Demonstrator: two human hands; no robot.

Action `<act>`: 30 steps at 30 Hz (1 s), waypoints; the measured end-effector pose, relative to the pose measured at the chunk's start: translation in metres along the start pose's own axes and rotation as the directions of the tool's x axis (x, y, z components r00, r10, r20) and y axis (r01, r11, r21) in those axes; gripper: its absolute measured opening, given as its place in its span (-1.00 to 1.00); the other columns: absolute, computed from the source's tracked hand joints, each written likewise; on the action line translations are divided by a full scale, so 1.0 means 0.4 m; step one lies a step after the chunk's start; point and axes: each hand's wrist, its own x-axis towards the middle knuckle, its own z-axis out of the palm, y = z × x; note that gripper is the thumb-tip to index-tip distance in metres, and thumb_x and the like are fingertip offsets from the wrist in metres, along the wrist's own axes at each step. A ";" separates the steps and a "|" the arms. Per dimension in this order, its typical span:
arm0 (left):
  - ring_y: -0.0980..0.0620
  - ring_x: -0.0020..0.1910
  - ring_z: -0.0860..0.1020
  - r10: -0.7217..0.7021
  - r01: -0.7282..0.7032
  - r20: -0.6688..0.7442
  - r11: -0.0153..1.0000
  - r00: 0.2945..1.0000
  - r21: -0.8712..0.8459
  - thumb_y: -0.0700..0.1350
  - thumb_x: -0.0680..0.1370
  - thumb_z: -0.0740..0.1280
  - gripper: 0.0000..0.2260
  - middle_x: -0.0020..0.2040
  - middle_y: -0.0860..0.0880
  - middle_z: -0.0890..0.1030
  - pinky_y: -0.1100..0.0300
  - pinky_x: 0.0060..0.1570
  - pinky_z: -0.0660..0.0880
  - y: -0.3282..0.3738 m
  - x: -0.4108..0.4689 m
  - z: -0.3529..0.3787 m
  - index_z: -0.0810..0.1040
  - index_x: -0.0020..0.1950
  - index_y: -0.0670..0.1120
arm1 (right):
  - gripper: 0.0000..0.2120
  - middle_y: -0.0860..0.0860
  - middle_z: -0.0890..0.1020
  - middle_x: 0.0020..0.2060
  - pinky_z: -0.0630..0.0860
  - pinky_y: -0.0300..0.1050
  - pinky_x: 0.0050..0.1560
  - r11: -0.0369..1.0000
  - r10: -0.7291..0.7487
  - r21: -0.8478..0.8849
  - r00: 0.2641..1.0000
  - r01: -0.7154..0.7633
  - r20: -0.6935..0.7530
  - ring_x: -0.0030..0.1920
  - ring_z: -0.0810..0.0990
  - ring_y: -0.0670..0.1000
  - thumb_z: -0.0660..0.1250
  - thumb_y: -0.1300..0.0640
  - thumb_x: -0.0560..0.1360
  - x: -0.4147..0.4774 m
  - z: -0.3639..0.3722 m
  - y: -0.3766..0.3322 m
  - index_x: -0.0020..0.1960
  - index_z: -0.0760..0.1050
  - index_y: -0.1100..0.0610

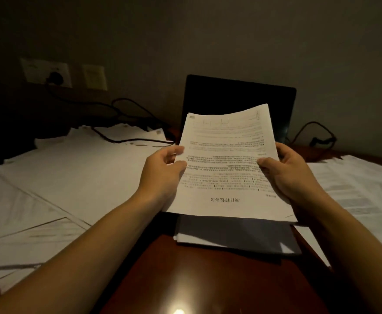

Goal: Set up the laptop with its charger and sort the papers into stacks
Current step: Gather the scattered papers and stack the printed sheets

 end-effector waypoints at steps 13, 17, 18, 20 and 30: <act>0.06 0.23 0.52 0.201 -0.269 0.184 0.803 0.962 0.532 0.13 0.52 0.28 -0.66 0.21 0.08 0.62 -0.06 0.20 0.56 -0.087 -0.034 0.029 0.65 0.25 0.12 | -0.33 0.00 0.50 0.38 0.49 -0.16 0.16 0.756 -0.160 -0.652 0.982 0.057 -0.099 0.28 0.53 0.01 0.41 0.19 0.53 -0.026 -0.060 0.116 0.56 0.22 0.05; 0.04 0.34 0.33 0.174 -0.282 0.223 0.591 0.959 0.756 0.11 0.58 0.32 -0.69 0.29 0.11 0.50 0.01 0.37 0.30 -0.093 -0.039 0.032 0.57 0.32 0.17 | -0.33 0.03 0.47 0.41 0.47 0.01 0.31 0.634 -0.119 -0.773 0.992 0.036 -0.051 0.34 0.49 0.09 0.40 0.12 0.55 -0.021 -0.065 0.135 0.58 0.19 0.05; 0.05 0.37 0.28 0.179 -0.291 0.229 0.543 0.957 0.788 0.13 0.59 0.31 -0.69 0.31 0.11 0.46 0.03 0.36 0.22 -0.092 -0.040 0.035 0.55 0.33 0.20 | -0.33 0.02 0.47 0.41 0.46 0.01 0.31 0.613 -0.109 -0.789 0.993 0.032 -0.044 0.34 0.48 0.09 0.39 0.11 0.55 -0.022 -0.064 0.137 0.58 0.18 0.06; 0.06 0.39 0.24 0.192 -0.300 0.234 0.509 0.953 0.807 0.16 0.58 0.29 -0.68 0.32 0.11 0.44 0.03 0.34 0.17 -0.091 -0.044 0.037 0.54 0.33 0.22 | -0.36 0.02 0.49 0.39 0.47 0.02 0.30 0.578 -0.112 -0.815 0.993 0.035 -0.037 0.34 0.48 0.10 0.38 0.08 0.56 -0.024 -0.063 0.140 0.56 0.20 0.07; -0.01 0.57 0.13 0.091 -0.296 0.296 0.543 0.951 0.786 0.06 0.62 0.23 -0.66 0.49 0.15 0.39 -0.11 0.52 0.09 -0.082 -0.056 0.030 0.47 0.41 0.20 | -0.53 0.03 0.57 0.24 0.30 0.14 0.31 0.319 -0.032 -0.946 0.997 -0.057 -0.071 0.37 0.34 0.15 0.17 -0.14 0.63 -0.049 -0.041 0.111 0.49 0.29 0.00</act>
